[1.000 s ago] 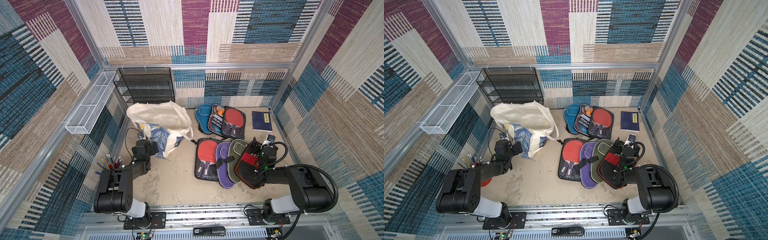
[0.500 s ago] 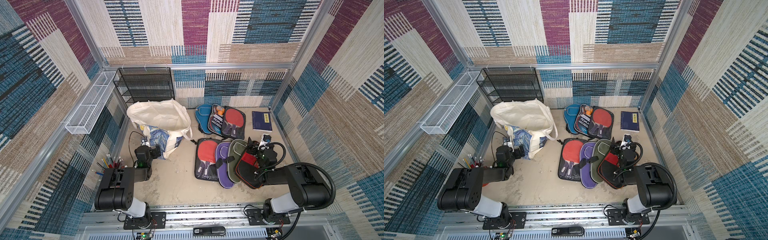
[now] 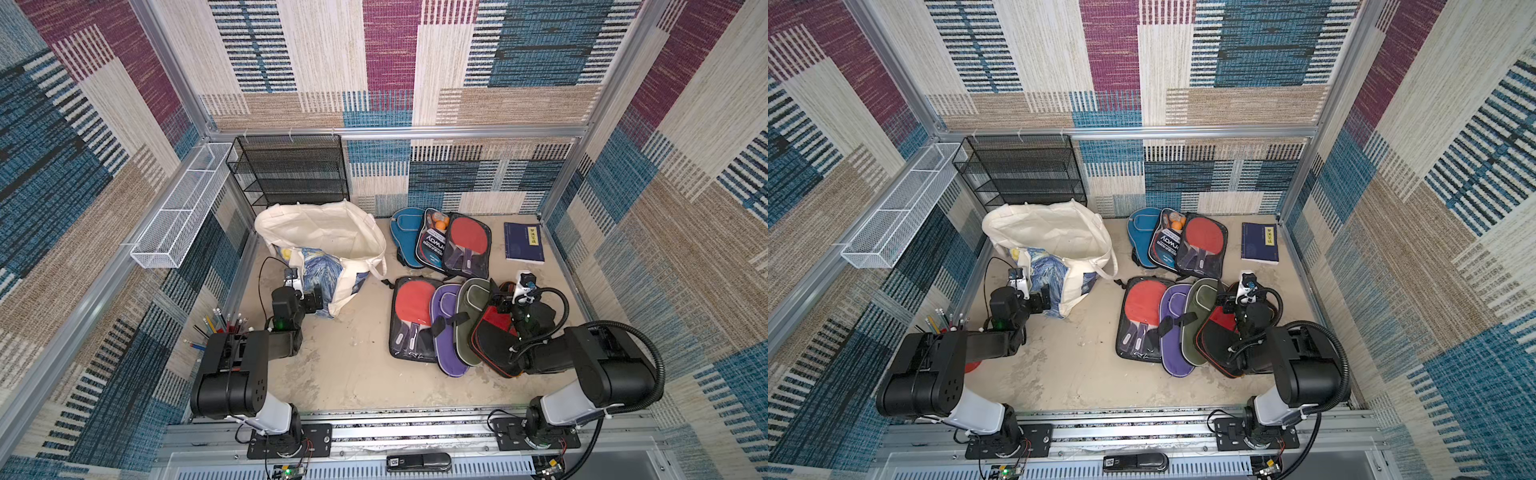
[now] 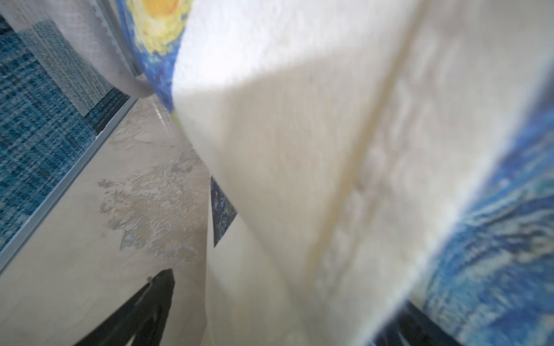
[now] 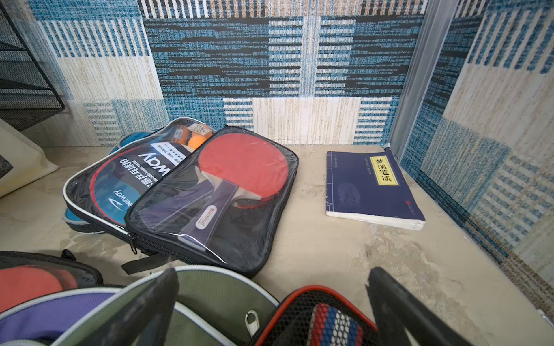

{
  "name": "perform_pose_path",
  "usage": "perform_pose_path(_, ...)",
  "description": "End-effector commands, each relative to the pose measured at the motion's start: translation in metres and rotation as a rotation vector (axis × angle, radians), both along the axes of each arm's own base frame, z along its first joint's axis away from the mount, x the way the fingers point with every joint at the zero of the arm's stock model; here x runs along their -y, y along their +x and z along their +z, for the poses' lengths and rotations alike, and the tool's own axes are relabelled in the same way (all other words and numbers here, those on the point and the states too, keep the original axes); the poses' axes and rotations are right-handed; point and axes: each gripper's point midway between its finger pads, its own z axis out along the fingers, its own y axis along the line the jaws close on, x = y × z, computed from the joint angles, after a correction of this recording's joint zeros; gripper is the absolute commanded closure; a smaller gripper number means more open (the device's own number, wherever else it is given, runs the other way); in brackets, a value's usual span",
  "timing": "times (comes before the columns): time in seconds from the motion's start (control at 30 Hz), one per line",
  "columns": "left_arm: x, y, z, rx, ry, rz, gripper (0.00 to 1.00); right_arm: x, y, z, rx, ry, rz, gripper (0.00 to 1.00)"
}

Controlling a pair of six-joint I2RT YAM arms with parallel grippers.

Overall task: Remove the ping pong set from the canvas bag
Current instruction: Reset both arms

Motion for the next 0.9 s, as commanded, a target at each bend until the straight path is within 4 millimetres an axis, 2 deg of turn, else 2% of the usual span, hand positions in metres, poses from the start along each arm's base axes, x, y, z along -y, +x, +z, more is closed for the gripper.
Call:
perform_pose_path(0.0,0.0084,0.0037,0.0063,0.021,0.0,-0.059,0.01,-0.002,0.0012,0.011,0.042,-0.004,0.013,0.01)
perform_pose_path(0.57,0.0082,0.0038,0.0059,0.02,0.0,-0.058,0.01,-0.0019,0.0015,0.0114,0.043,-0.004,0.012,0.01)
perform_pose_path(0.73,0.0083,0.0037,0.0055,0.018,0.001,-0.059,0.01,-0.0022,0.007,0.0087,0.025,-0.001,0.018,0.01)
perform_pose_path(0.87,0.0083,0.0039,0.0058,0.019,0.0,-0.059,0.01,-0.0015,0.0026,0.0108,0.038,-0.002,0.016,0.01)
